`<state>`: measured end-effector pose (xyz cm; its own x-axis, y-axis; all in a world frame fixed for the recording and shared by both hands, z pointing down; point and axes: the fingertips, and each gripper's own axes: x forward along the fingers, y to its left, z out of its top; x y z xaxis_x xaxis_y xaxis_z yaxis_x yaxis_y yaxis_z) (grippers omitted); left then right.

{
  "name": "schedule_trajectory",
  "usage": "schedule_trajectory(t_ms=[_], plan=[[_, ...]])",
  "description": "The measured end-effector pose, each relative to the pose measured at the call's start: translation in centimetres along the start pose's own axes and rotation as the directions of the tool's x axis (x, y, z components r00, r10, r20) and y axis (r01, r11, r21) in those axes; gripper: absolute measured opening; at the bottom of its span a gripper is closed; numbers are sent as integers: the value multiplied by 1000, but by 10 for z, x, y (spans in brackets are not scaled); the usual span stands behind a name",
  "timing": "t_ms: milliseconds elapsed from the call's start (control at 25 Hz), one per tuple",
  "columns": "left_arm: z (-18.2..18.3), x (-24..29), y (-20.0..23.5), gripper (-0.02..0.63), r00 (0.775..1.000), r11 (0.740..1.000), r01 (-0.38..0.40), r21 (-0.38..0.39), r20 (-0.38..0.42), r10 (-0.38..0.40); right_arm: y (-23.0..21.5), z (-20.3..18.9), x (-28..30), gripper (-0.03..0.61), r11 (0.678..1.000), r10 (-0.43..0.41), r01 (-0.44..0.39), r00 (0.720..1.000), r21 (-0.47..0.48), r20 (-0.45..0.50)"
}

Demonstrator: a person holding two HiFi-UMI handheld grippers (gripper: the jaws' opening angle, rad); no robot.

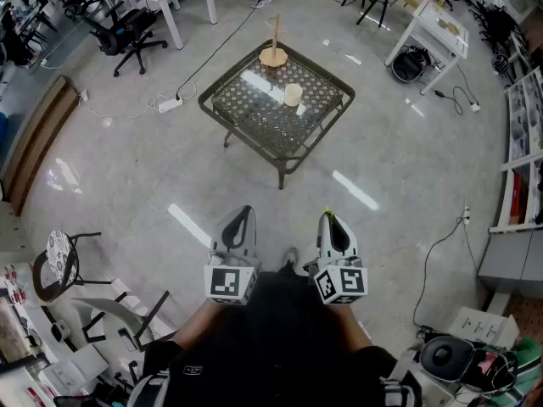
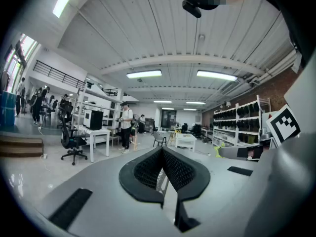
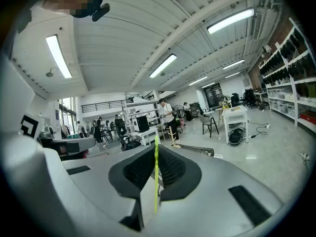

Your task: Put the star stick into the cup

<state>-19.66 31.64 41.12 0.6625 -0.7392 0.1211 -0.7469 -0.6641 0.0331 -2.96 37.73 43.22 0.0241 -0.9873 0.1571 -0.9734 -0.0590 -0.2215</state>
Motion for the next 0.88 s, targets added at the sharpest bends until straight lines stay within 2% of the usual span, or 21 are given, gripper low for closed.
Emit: schedule_trajectory(t_ms=[240, 480, 720, 880], plan=[[4, 1, -15, 15, 1000, 1000, -13, -27, 19, 14, -9, -1, -8, 21, 1000, 6, -6, 1000, 2, 3], [3, 7, -35, 15, 1000, 1000, -10, -16, 8, 10, -23, 2, -14, 21, 999, 36, -36, 999, 19, 9], [7, 25, -56, 15, 1000, 999, -29, -41, 5, 30, -53, 2, -14, 21, 999, 46, -46, 999, 28, 1], [1, 38, -75, 15, 999, 999, -31, -17, -10, 31, -77, 2, -12, 21, 997, 65, -65, 998, 33, 0]])
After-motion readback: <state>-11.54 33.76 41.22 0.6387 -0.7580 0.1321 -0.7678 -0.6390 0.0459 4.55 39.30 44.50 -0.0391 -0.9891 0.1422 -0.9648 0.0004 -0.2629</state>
